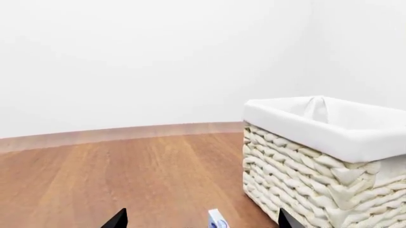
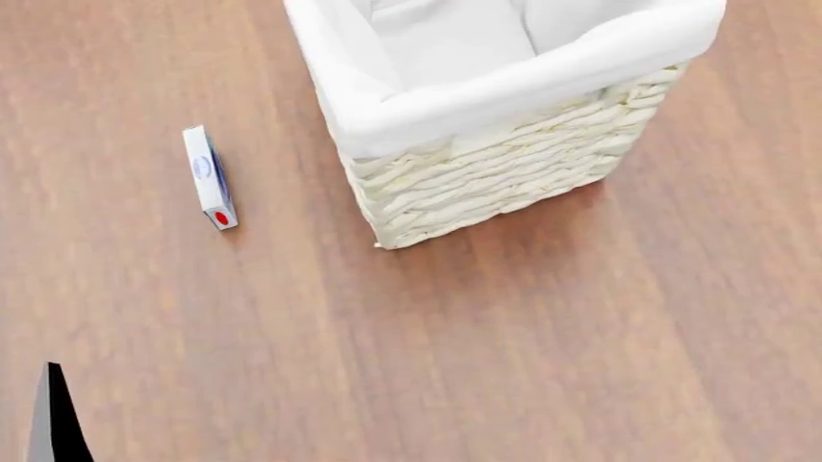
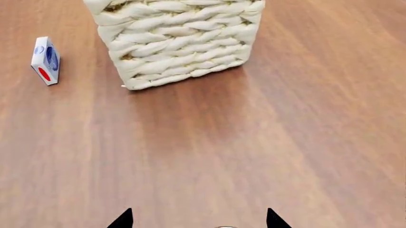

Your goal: Pick up the alphabet soup and the cream cheese box, and put them in the basket.

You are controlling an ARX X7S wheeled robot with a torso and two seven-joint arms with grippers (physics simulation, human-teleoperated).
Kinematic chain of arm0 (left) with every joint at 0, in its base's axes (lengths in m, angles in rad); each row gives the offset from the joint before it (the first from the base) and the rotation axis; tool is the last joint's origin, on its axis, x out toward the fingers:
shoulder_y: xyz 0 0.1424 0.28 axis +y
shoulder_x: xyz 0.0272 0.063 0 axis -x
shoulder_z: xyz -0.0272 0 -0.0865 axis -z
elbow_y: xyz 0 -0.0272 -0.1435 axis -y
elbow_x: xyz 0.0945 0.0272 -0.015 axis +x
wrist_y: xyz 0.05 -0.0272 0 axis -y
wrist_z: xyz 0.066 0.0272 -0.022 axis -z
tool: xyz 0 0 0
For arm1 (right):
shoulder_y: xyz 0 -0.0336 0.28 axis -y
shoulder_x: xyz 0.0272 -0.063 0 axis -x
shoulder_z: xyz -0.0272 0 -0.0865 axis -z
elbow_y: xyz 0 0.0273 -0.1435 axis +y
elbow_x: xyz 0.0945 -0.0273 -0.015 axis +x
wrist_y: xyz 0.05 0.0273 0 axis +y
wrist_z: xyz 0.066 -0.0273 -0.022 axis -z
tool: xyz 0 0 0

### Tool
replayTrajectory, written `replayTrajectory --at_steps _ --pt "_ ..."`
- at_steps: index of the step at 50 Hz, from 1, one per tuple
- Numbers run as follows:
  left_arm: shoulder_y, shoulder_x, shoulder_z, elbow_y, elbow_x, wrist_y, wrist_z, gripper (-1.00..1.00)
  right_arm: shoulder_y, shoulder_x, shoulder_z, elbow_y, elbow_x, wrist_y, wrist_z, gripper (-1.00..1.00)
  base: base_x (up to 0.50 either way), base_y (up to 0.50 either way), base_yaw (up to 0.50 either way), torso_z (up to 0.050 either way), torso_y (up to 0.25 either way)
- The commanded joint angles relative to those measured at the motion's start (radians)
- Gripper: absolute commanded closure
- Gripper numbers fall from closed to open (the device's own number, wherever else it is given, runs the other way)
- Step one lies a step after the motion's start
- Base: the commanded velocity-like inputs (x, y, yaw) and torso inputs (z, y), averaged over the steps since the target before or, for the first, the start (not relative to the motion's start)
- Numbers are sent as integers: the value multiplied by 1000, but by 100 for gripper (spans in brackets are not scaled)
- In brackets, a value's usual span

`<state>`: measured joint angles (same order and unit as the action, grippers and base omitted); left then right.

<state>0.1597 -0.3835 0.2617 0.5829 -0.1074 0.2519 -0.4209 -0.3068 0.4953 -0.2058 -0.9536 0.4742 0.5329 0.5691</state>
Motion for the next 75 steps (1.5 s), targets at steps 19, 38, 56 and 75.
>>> replayTrajectory --at_steps 19,38,56,75 --pt "12 -6 13 -8 6 9 -5 -100 -100 30 21 29 51 -40 5 -100 0 0 0 0 0" --pt "1 -5 25 -4 11 -6 -10 -100 -108 42 23 45 46 -65 -1 -100 0 0 0 0 0" --pt "1 -5 35 -3 21 -8 -16 -100 -114 55 31 55 33 -85 5 -100 0 0 0 0 0" --pt "-2 -9 33 -2 23 -17 -27 -100 -68 44 1 97 27 -86 -8 -100 0 0 0 0 0"
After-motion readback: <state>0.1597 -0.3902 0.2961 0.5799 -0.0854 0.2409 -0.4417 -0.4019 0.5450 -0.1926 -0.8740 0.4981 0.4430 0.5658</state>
